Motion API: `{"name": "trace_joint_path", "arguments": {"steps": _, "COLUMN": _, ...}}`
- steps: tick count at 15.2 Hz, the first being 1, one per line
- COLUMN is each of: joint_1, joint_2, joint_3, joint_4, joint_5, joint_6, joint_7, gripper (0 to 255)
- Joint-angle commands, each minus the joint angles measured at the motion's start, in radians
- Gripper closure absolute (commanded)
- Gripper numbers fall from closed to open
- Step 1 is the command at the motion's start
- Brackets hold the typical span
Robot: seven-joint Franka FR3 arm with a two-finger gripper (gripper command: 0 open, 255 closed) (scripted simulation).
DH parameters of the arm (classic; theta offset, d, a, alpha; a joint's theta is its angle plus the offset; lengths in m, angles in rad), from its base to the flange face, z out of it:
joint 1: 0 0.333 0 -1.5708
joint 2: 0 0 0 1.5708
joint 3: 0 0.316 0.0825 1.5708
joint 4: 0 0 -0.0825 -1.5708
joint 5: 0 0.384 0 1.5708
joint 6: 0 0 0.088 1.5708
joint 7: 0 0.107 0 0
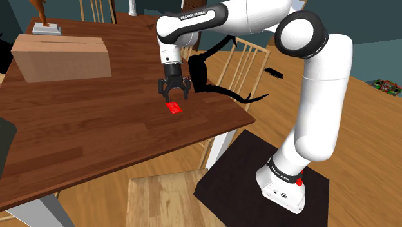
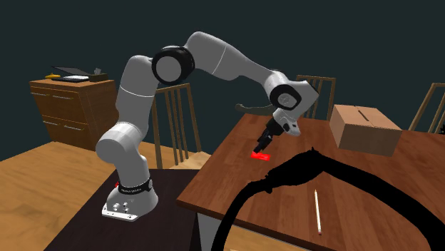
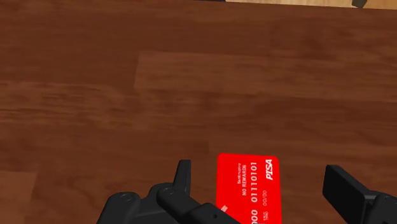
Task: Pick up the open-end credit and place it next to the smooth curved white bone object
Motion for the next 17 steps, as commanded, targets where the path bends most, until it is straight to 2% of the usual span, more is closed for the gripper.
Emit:
{"name": "trace_joint_path", "arguments": {"steps": 1, "joint_1": 0.002, "joint_2": 0.036, "joint_3": 0.0, "joint_4": 0.019, "joint_5": 0.004, "joint_6": 0.002, "joint_7": 0.01, "gripper": 0}}
{"name": "trace_joint_path", "arguments": {"steps": 7, "joint_1": 0.011, "joint_2": 0.015, "joint_3": 0.004, "joint_4": -0.092, "joint_5": 0.012, "joint_6": 0.093, "joint_7": 0.002, "gripper": 0}}
{"name": "trace_joint_path", "arguments": {"steps": 15, "joint_1": 0.011, "joint_2": 0.015, "joint_3": 0.004, "joint_4": -0.092, "joint_5": 0.012, "joint_6": 0.093, "joint_7": 0.002, "gripper": 0}}
{"name": "trace_joint_path", "arguments": {"steps": 16, "joint_1": 0.011, "joint_2": 0.015, "joint_3": 0.004, "joint_4": -0.092, "joint_5": 0.012, "joint_6": 0.093, "joint_7": 0.002, "gripper": 255}}
{"name": "trace_joint_path", "arguments": {"steps": 17, "joint_1": 0.011, "joint_2": 0.015, "joint_3": 0.004, "joint_4": -0.092, "joint_5": 0.012, "joint_6": 0.093, "joint_7": 0.002, "gripper": 255}}
